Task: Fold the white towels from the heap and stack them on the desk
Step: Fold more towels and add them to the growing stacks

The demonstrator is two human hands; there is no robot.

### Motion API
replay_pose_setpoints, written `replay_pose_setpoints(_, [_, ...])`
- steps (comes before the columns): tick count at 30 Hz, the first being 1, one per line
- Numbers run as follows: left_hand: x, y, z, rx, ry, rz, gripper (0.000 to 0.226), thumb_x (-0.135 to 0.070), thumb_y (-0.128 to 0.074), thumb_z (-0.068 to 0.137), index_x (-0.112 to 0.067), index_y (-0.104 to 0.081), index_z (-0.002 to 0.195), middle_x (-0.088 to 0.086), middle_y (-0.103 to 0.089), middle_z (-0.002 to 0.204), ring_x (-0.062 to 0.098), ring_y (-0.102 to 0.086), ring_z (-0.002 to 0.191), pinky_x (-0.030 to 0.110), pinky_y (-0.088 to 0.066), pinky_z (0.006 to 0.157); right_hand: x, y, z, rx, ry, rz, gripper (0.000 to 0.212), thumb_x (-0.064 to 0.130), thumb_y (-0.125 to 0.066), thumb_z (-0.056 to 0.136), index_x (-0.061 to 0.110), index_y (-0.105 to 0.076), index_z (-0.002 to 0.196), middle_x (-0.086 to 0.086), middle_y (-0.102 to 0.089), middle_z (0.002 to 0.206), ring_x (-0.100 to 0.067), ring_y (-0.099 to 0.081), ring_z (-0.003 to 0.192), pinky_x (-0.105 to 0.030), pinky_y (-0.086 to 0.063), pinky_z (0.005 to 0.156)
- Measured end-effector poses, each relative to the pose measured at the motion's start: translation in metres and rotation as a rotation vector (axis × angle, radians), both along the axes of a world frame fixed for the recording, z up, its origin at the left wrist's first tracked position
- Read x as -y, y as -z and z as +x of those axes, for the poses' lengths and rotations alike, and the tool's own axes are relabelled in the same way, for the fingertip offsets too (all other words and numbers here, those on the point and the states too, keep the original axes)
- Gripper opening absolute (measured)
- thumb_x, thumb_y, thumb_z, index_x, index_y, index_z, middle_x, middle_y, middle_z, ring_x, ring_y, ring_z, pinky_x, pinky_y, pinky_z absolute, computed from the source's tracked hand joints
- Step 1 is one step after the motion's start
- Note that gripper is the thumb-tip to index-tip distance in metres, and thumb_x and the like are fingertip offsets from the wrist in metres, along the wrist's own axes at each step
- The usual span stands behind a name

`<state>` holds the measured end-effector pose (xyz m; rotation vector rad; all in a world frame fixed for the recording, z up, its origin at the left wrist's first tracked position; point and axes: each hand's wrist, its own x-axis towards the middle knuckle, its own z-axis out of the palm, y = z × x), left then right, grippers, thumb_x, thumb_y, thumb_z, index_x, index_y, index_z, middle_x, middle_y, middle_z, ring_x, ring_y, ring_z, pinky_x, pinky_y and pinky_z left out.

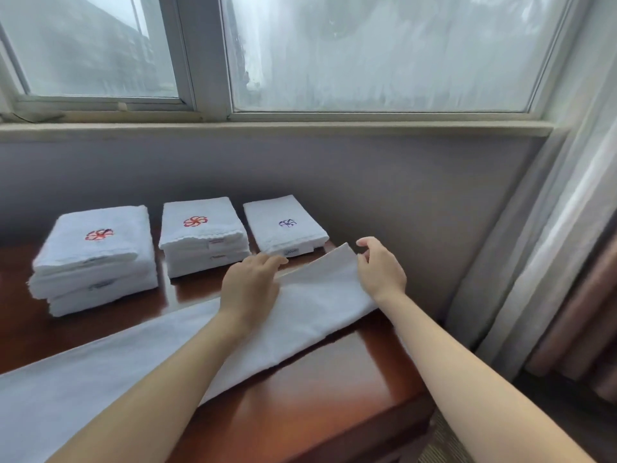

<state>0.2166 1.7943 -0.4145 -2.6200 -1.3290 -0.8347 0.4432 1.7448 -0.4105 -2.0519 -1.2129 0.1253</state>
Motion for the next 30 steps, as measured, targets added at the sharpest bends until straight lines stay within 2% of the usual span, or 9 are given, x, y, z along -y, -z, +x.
replay_pose_setpoints(2, [0.0,0.009,0.004,0.033,0.094,-0.014,0.04,-0.003,-0.062,0.084,-0.02,-0.069,0.12,-0.001,-0.067,0.114,0.026,-0.063,0.099,0.038,-0.049,0.08,-0.002,0.007,-0.005,0.227,-0.039,-0.049,0.046,0.016,-0.047,0.096,0.023,-0.046,0.141,-0.002,-0.058,0.126,-0.026,-0.053,0.117,-0.039,-0.038,0.098])
replay_pose_setpoints(5, [0.001,0.022,0.01,0.14,0.196,-0.109,0.025,-0.018,-0.061,0.093,-0.027,-0.074,0.112,-0.013,-0.067,0.117,0.016,-0.065,0.102,0.03,-0.05,0.081,-0.006,0.015,-0.02,0.416,-0.217,-0.029,0.045,0.015,-0.044,0.095,0.024,-0.048,0.14,0.003,-0.057,0.127,-0.02,-0.048,0.124,-0.042,-0.022,0.113])
replay_pose_setpoints(8, [-0.008,0.028,0.01,0.016,0.167,-0.261,0.037,-0.044,-0.052,0.096,-0.038,-0.06,0.132,-0.02,-0.05,0.143,0.005,-0.052,0.126,0.024,-0.041,0.1,-0.01,0.024,-0.022,0.373,-0.352,-0.285,0.039,0.03,-0.033,0.101,0.025,-0.046,0.137,0.004,-0.042,0.146,-0.017,-0.03,0.141,-0.055,-0.01,0.117])
replay_pose_setpoints(11, [-0.014,0.029,0.009,-0.264,0.193,-0.346,0.075,-0.077,-0.029,0.088,-0.04,-0.026,0.153,-0.014,-0.018,0.162,0.007,-0.015,0.149,0.029,-0.016,0.12,-0.008,0.025,-0.005,0.204,-0.317,-0.458,0.058,0.054,-0.027,0.098,0.034,-0.021,0.152,0.002,-0.021,0.16,-0.025,-0.027,0.143,-0.053,-0.023,0.112])
replay_pose_setpoints(13, [-0.012,0.027,0.009,-0.35,0.2,-0.399,0.1,-0.094,-0.016,0.071,-0.041,-0.011,0.156,-0.014,-0.002,0.164,0.007,0.0,0.151,0.033,-0.003,0.123,-0.005,0.026,0.005,0.119,-0.247,-0.502,0.065,0.062,-0.026,0.095,0.036,-0.015,0.153,-0.002,-0.033,0.154,-0.03,-0.037,0.136,-0.049,-0.033,0.103])
replay_pose_setpoints(16, [-0.009,0.026,0.01,-0.374,0.199,-0.409,0.116,-0.102,-0.012,0.058,-0.041,-0.005,0.156,-0.012,0.004,0.165,0.008,0.005,0.151,0.035,0.001,0.123,0.002,0.031,0.002,0.125,-0.128,-0.43,0.06,0.062,-0.029,0.095,0.023,-0.04,0.139,-0.007,-0.049,0.132,-0.03,-0.043,0.124,-0.044,-0.038,0.088])
replay_pose_setpoints(20, [-0.009,0.026,0.011,-0.376,0.198,-0.395,0.118,-0.103,-0.013,0.056,-0.04,-0.005,0.156,-0.01,0.003,0.165,0.008,0.004,0.151,0.036,0.001,0.123,0.011,0.034,-0.008,0.31,-0.015,-0.287,0.05,0.056,-0.038,0.096,0.013,-0.059,0.112,-0.006,-0.051,0.114,-0.028,-0.043,0.113,-0.039,-0.037,0.089])
replay_pose_setpoints(26, [-0.006,0.027,0.011,-0.361,0.197,-0.38,0.12,-0.104,-0.011,0.055,-0.04,-0.006,0.156,-0.008,0.0,0.165,0.009,0.001,0.151,0.035,-0.001,0.122,0.018,0.028,-0.013,0.339,-0.022,-0.244,0.046,0.047,-0.038,0.099,0.012,-0.059,0.121,-0.006,-0.047,0.116,-0.026,-0.044,0.113,-0.038,-0.041,0.087])
replay_pose_setpoints(30, [-0.002,0.026,0.01,-0.358,0.199,-0.383,0.121,-0.105,-0.01,0.055,-0.039,-0.006,0.156,-0.008,0.0,0.165,0.009,0.002,0.151,0.036,-0.001,0.122,0.019,0.022,-0.019,0.435,-0.018,-0.292,0.046,0.044,-0.034,0.101,0.009,-0.056,0.119,-0.008,-0.052,0.115,-0.029,-0.056,0.105,-0.036,-0.04,0.072])
